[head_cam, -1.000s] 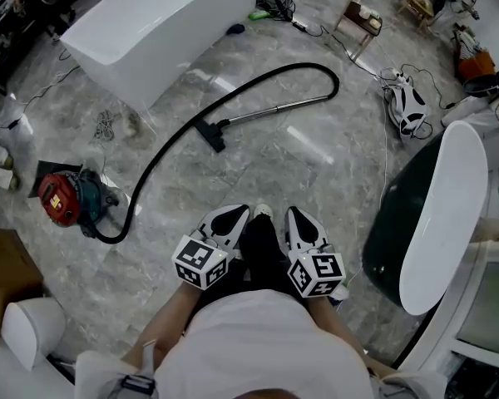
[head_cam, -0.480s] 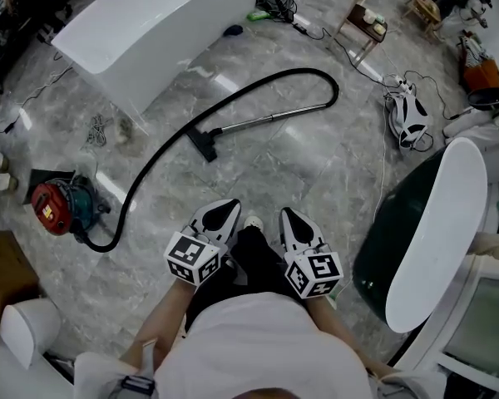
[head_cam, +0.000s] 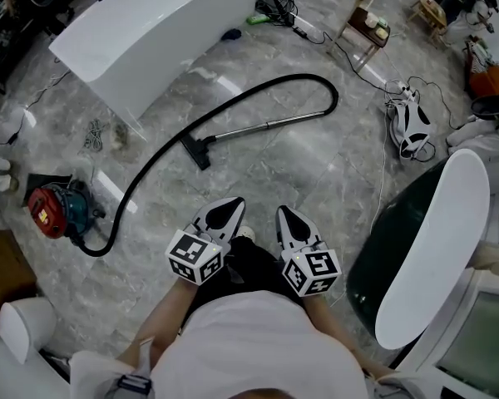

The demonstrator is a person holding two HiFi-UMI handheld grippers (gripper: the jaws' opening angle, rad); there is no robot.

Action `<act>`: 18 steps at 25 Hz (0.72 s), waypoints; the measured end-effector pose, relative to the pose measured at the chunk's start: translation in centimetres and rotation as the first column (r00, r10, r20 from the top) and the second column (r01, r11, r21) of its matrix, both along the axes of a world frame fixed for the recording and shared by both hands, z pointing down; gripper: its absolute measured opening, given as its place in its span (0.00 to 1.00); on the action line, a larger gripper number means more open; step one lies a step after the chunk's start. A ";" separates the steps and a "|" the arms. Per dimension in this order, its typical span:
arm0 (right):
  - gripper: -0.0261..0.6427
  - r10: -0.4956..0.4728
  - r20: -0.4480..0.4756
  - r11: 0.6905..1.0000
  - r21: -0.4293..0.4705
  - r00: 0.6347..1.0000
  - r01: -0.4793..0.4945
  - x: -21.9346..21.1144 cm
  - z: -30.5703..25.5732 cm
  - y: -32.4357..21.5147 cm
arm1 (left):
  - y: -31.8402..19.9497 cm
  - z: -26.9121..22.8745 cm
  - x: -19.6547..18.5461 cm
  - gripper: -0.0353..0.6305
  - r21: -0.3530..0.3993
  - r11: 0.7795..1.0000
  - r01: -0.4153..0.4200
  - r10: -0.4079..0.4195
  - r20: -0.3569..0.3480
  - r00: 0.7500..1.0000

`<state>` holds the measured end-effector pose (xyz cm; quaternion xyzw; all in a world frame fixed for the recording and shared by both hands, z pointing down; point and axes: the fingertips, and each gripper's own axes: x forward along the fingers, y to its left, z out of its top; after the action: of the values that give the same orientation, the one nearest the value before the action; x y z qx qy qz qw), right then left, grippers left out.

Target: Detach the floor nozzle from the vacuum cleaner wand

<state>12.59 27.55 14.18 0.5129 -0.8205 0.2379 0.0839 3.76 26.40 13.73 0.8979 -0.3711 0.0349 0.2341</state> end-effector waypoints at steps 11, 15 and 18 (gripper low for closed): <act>0.06 -0.001 0.030 1.000 -0.006 1.000 0.001 2.5 1.2 -2.4 | -1.7 0.9 2.1 0.07 0.009 0.999 0.034 -0.034 0.005 0.999; 0.06 -0.016 0.034 1.000 -0.003 0.999 0.016 2.5 1.1 -2.7 | -1.8 0.8 1.7 0.07 0.009 0.998 0.066 -0.066 0.006 0.998; 0.06 -0.011 0.048 1.000 -0.011 0.999 0.012 2.5 1.3 -2.8 | -1.4 1.1 1.3 0.07 -0.001 0.997 0.081 -0.081 0.010 0.997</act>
<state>15.05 24.75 15.51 0.5019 -0.8238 0.2544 0.0685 5.01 25.00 14.83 0.8817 -0.4084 0.0301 0.2343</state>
